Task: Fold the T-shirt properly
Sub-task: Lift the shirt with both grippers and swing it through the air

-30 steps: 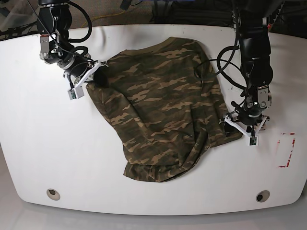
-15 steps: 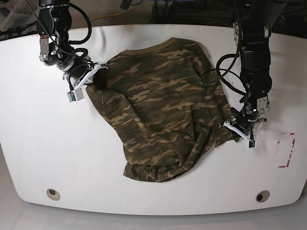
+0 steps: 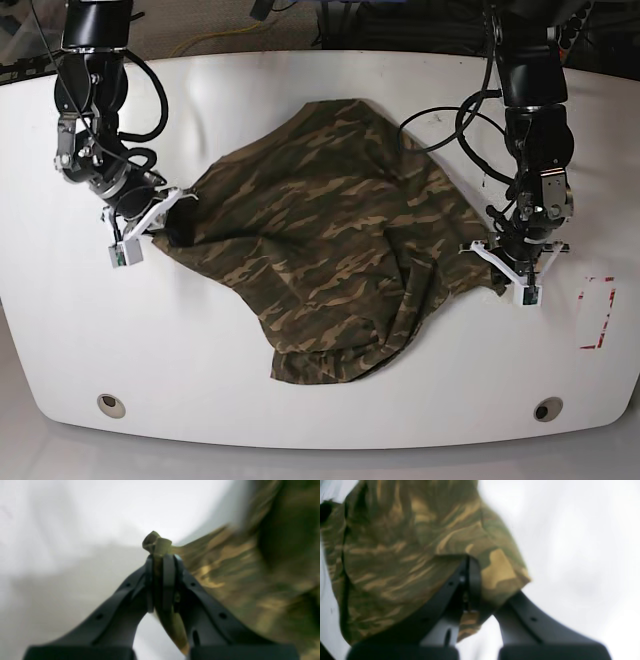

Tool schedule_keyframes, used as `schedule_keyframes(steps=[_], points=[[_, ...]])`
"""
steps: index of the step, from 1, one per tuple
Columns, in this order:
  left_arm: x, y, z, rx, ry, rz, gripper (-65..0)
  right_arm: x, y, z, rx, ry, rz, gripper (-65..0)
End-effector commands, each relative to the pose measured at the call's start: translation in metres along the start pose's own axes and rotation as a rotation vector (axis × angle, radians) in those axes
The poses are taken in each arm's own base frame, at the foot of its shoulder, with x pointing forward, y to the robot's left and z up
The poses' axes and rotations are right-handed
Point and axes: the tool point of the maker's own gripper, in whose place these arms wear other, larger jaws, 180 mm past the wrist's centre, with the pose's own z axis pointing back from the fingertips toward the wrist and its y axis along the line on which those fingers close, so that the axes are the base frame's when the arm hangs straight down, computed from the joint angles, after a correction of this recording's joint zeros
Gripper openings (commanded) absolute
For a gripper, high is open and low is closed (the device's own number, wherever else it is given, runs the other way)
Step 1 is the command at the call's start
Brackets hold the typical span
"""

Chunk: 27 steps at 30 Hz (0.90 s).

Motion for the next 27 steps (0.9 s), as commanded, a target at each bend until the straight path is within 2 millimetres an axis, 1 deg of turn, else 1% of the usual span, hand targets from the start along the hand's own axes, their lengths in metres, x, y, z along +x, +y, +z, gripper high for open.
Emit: schedule_keyframes(steps=[1,3,5,6,10,12,14,15,17,19,22,23,25,27], points=[[0.047,-0.001,0.022,0.006,-0.128,-0.041,-65.0,0.037,-0.011,0.001,-0.016,-0.077,0.032,-65.0],[0.064,-0.006,0.040,0.006,-0.174,-0.069,-65.0,0.055,-0.019,-0.002,-0.027,-0.103,0.036,-65.0],[0.079,-0.010,0.053,0.008,-0.208,-0.088,-65.0,0.071,-0.021,-0.004,-0.029,-0.129,0.040,-65.0],[0.090,-0.012,0.062,0.010,-0.238,-0.101,-65.0,0.084,-0.023,-0.005,-0.031,-0.154,0.045,-65.0],[0.123,-0.019,0.090,0.017,-0.333,-0.136,-65.0,0.129,-0.032,-0.001,-0.049,-0.221,0.076,-65.0],[0.139,-0.022,0.101,0.021,-0.378,-0.147,-65.0,0.150,-0.033,0.001,-0.050,-0.259,0.087,-65.0],[0.158,-0.022,0.110,0.028,-0.416,-0.155,-65.0,0.177,-0.034,0.005,-0.054,-0.304,0.099,-65.0],[0.170,-0.019,0.115,0.040,-0.439,-0.166,-65.0,0.191,-0.035,0.008,-0.060,-0.318,0.121,-65.0],[0.191,-0.012,0.125,0.064,-0.481,-0.191,-65.0,0.218,-0.027,0.011,-0.053,-0.337,0.183,-65.0],[0.210,-0.008,0.133,0.081,-0.524,-0.204,-65.0,0.236,-0.020,0.014,-0.049,-0.352,0.231,-65.0],[0.246,-0.001,0.150,0.110,-0.608,-0.224,-65.0,0.275,-0.008,0.027,-0.049,-0.409,0.296,-65.0],[0.251,0.000,0.152,0.116,-0.617,-0.227,-65.0,0.282,-0.007,0.031,-0.051,-0.420,0.309,-65.0],[0.272,0.010,0.165,0.151,-0.648,-0.246,-65.0,0.304,-0.001,0.040,-0.060,-0.447,0.356,-65.0],[0.289,0.015,0.176,0.172,-0.685,-0.256,-65.0,0.320,0.005,0.046,-0.064,-0.460,0.396,-65.0]])
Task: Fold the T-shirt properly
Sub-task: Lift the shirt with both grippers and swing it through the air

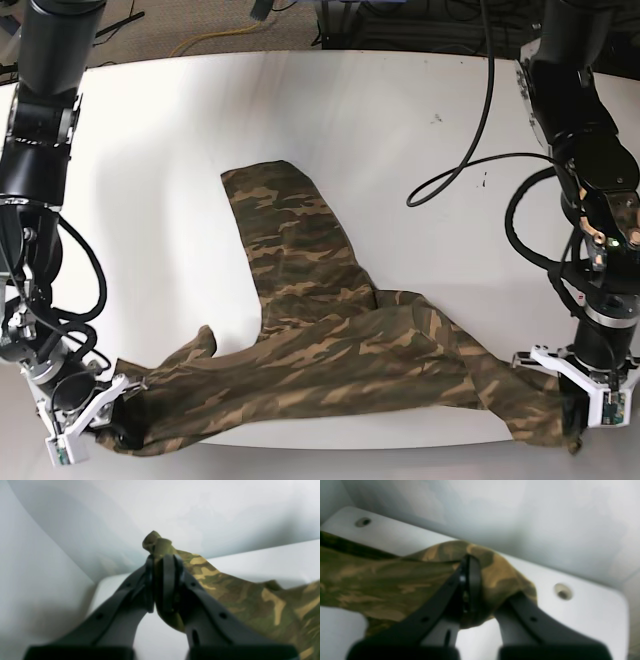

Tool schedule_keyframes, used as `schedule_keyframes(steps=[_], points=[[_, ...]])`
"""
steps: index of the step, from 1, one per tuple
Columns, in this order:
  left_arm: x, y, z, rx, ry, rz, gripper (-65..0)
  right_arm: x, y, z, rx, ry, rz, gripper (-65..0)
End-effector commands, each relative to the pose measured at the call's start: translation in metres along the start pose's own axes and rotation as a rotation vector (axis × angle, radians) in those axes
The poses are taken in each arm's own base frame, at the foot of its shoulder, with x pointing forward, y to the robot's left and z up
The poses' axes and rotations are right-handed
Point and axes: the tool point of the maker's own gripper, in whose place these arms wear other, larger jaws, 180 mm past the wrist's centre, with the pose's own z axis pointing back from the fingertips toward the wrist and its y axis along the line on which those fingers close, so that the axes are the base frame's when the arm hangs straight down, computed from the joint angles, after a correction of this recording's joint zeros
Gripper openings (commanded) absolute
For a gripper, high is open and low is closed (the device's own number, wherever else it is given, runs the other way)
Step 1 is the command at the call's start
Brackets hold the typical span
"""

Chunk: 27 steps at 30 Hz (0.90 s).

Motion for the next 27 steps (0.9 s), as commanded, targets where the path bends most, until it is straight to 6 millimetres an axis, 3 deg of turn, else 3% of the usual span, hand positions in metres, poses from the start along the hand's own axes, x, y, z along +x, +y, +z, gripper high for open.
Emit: schedule_keyframes(steps=[1,8,15,17,20,23,27], points=[[0.053,0.026,0.003,0.063,-0.141,-0.033,-65.0,0.057,-0.011,0.008,-0.022,-0.102,0.072,-65.0],[0.128,0.068,0.015,0.164,-0.281,-0.074,-65.0,0.143,-0.014,0.013,-0.012,-0.207,0.178,-65.0],[0.194,0.092,0.033,0.225,-0.420,-0.057,-65.0,0.224,0.006,0.032,-0.013,-0.315,0.300,-65.0],[0.207,0.102,0.036,0.246,-0.438,-0.072,-65.0,0.226,0.013,0.029,-0.004,-0.307,0.324,-65.0],[0.221,0.101,0.036,0.242,-0.454,-0.095,-65.0,0.219,0.016,0.023,0.002,-0.279,0.342,-65.0],[0.219,0.100,0.035,0.239,-0.450,-0.097,-65.0,0.219,0.015,0.023,0.000,-0.278,0.342,-65.0],[0.198,0.090,0.026,0.212,-0.402,-0.109,-65.0,0.222,0.000,0.035,-0.035,-0.288,0.338,-65.0]])
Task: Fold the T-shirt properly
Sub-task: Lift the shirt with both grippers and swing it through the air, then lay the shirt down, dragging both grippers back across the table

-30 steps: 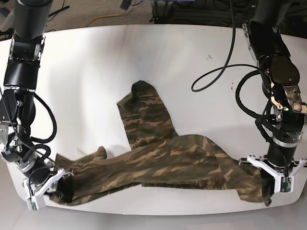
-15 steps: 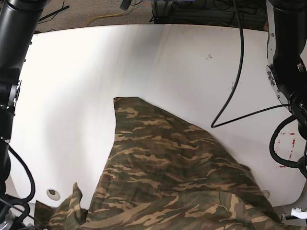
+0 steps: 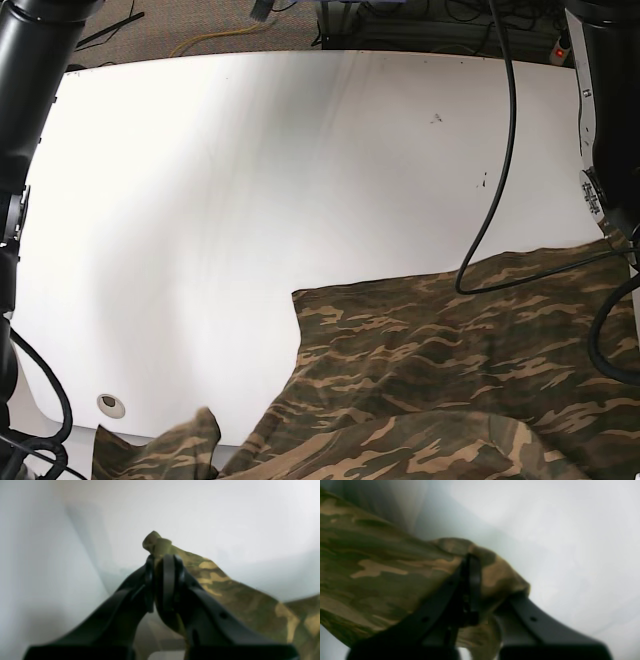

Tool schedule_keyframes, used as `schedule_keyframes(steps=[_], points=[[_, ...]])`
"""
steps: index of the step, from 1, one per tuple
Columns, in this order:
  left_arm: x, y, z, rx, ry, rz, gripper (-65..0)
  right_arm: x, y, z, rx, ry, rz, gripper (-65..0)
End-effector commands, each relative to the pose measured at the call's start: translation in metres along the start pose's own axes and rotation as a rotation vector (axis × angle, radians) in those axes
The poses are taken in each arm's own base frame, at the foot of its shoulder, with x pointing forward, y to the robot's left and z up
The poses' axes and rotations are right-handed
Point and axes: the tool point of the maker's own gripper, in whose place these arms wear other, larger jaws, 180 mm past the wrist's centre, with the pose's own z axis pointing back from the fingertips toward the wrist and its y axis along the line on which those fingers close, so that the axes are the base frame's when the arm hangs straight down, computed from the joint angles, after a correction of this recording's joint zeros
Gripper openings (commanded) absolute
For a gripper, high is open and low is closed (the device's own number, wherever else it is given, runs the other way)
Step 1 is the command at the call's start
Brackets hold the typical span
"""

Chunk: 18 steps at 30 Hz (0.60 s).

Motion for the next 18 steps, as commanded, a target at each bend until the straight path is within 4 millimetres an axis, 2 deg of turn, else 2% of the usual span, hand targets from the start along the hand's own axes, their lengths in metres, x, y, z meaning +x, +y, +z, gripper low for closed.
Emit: schedule_keyframes(steps=[1,3,6,10,14,18], points=[[0.003,0.000,0.005,0.008,-0.024,-0.011,-65.0,0.032,-0.029,0.024,-0.073,-0.109,-0.005,-65.0],[-0.010,-0.016,0.009,-0.028,0.002,-0.030,-65.0,0.007,-0.028,0.024,-0.062,-0.084,-0.060,-65.0],[-0.042,-0.053,0.017,-0.118,0.069,-0.053,-65.0,-0.037,-0.031,0.029,-0.061,-0.038,-0.151,-65.0],[-0.082,-0.097,0.029,-0.209,0.157,0.006,-65.0,-0.101,-0.027,0.036,-0.069,0.042,-0.250,-65.0],[-0.116,-0.125,0.045,-0.268,0.240,0.051,-65.0,-0.154,-0.020,0.055,-0.096,0.091,-0.336,-65.0],[-0.150,-0.149,0.065,-0.316,0.329,0.086,-65.0,-0.192,-0.002,0.067,-0.096,0.132,-0.395,-65.0]])
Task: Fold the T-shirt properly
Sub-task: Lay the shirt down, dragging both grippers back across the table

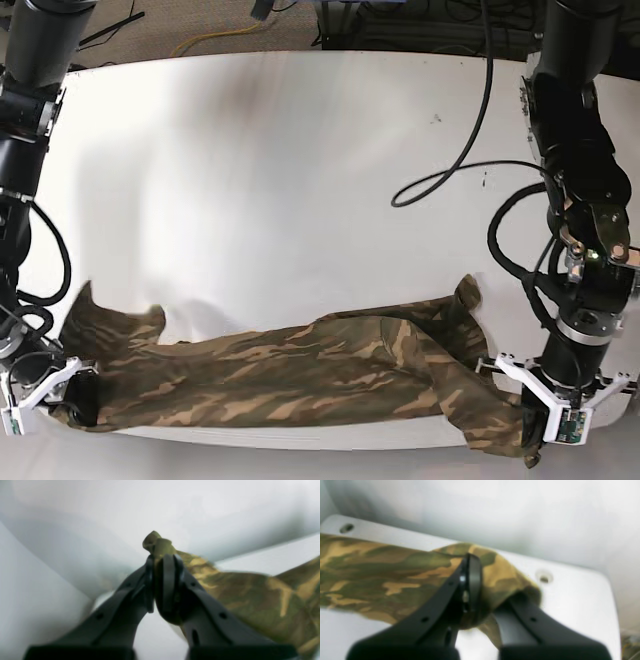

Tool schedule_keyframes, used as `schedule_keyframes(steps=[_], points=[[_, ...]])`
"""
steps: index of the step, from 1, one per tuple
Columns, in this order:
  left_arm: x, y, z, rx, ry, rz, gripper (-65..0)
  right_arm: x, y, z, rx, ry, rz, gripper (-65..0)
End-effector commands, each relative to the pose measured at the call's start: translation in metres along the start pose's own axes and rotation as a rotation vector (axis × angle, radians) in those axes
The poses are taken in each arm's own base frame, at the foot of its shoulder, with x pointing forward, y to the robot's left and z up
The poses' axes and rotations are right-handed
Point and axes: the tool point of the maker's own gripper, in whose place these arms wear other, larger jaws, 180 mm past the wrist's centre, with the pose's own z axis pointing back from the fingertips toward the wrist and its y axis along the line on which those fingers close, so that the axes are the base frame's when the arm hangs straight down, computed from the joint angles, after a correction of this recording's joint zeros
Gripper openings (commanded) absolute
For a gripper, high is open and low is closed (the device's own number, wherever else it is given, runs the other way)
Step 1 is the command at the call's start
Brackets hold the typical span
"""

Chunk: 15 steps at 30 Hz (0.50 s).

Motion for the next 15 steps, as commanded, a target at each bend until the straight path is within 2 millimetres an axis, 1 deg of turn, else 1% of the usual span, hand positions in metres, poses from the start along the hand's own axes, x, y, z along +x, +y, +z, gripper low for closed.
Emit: schedule_keyframes(steps=[1,5,6,8,9,11,12,14,15], points=[[-0.009,-0.012,0.003,-0.023,0.001,0.026,-65.0,0.003,-0.003,0.012,-0.009,-0.056,-0.016,-65.0],[-0.056,-0.050,0.012,-0.118,0.105,0.037,-65.0,-0.040,-0.007,0.025,-0.026,-0.001,-0.064,-65.0],[-0.070,-0.059,0.016,-0.139,0.136,0.041,-65.0,-0.051,-0.005,0.026,-0.021,0.011,-0.087,-65.0],[-0.090,-0.075,0.024,-0.177,0.183,0.055,-65.0,-0.066,-0.003,0.029,-0.017,0.023,-0.130,-65.0],[-0.105,-0.086,0.030,-0.200,0.218,0.073,-65.0,-0.078,-0.004,0.032,-0.024,0.036,-0.151,-65.0],[-0.125,-0.101,0.040,-0.228,0.268,0.100,-65.0,-0.093,-0.006,0.037,-0.033,0.058,-0.175,-65.0],[-0.138,-0.109,0.047,-0.243,0.301,0.117,-65.0,-0.103,-0.007,0.041,-0.039,0.075,-0.187,-65.0],[-0.158,-0.123,0.061,-0.266,0.357,0.144,-65.0,-0.123,-0.005,0.045,-0.045,0.106,-0.213,-65.0],[-0.165,-0.128,0.066,-0.275,0.377,0.155,-65.0,-0.129,-0.005,0.047,-0.049,0.112,-0.226,-65.0]])
